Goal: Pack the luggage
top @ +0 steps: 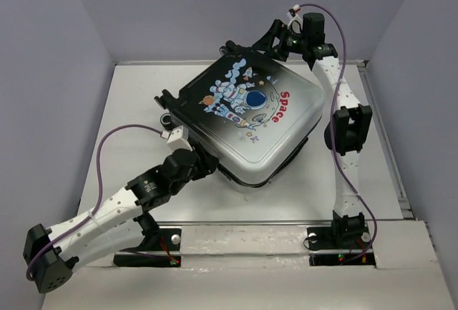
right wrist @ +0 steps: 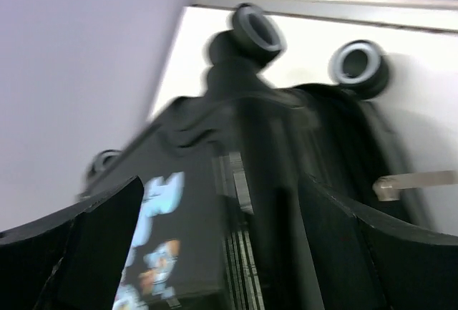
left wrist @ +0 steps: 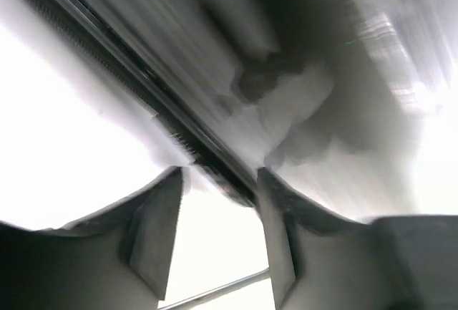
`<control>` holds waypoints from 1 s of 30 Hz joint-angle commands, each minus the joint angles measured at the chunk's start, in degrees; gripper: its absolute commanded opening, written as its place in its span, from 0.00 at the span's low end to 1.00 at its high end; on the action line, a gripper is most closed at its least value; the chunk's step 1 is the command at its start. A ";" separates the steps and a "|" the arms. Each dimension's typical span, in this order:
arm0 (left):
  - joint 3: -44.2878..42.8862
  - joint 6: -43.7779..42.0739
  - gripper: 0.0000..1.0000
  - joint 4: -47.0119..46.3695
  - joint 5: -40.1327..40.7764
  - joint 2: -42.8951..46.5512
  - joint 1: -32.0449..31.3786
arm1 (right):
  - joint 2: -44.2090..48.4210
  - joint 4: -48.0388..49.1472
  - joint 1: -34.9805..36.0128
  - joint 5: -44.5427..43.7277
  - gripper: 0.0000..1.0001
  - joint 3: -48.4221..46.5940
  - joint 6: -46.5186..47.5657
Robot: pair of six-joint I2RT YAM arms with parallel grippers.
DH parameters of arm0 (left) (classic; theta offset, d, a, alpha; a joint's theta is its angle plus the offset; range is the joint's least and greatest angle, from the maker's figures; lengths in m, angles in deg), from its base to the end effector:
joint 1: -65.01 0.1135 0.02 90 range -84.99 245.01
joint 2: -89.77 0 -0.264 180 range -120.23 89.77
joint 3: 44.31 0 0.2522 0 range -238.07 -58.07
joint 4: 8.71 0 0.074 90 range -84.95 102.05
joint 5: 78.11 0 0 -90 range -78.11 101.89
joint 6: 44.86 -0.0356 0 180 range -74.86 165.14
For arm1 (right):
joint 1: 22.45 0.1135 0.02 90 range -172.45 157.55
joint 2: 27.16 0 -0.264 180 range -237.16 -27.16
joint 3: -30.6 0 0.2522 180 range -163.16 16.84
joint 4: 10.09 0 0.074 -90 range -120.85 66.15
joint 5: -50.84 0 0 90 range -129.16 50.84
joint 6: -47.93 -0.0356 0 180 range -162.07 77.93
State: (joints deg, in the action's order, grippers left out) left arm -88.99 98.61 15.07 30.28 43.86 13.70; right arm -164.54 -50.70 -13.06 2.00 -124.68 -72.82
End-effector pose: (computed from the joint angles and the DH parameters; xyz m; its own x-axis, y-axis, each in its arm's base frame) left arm 0.1251 -0.1383 0.2521 -0.6089 -0.4595 -0.6466 0.1221 0.7511 -0.6488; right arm 0.5361 0.1124 0.3309 -0.6964 0.2750 -0.6629 -0.4256 0.5854 0.6900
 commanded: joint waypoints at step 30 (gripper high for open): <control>4.52 -9.80 0.23 -6.67 -34.55 11.19 22.50 | 104.00 13.23 15.31 -14.70 0.25 117.78 3.32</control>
State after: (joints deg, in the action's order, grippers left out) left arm -92.99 85.06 10.94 4.49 54.66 38.33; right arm -58.07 -38.15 1.24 -9.43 -6.71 -68.64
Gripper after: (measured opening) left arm 0.247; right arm 0.151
